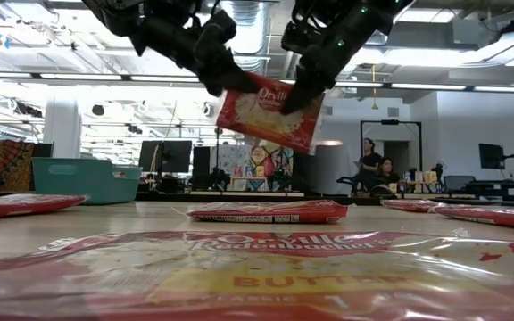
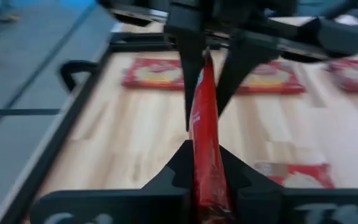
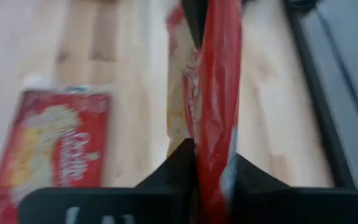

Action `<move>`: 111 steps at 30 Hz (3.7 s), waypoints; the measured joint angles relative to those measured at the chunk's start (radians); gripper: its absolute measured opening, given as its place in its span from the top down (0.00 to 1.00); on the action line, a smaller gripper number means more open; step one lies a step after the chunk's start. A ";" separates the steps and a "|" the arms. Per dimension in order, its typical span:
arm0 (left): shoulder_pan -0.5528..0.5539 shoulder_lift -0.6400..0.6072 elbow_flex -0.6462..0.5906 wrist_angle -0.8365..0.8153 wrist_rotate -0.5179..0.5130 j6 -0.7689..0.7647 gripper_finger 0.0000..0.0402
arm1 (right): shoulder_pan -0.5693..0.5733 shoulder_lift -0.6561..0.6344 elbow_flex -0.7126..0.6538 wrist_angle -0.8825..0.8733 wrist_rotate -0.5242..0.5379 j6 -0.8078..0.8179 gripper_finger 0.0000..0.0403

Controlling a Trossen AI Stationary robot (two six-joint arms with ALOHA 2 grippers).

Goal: Sort popcorn bags into baskets
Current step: Put the red popcorn bag in the blue bin

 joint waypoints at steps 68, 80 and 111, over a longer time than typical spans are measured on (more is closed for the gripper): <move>-0.049 -0.854 -0.915 -0.067 -1.566 -0.577 0.94 | -0.056 -0.007 -0.003 0.080 0.148 0.173 0.72; 0.044 -0.854 -0.906 -0.075 -1.456 -0.584 0.91 | -0.056 -0.007 -0.003 0.079 0.148 0.173 0.72; 0.046 -0.808 -0.701 0.000 -0.726 -0.322 0.73 | -0.062 -0.007 -0.208 0.269 0.019 0.323 0.73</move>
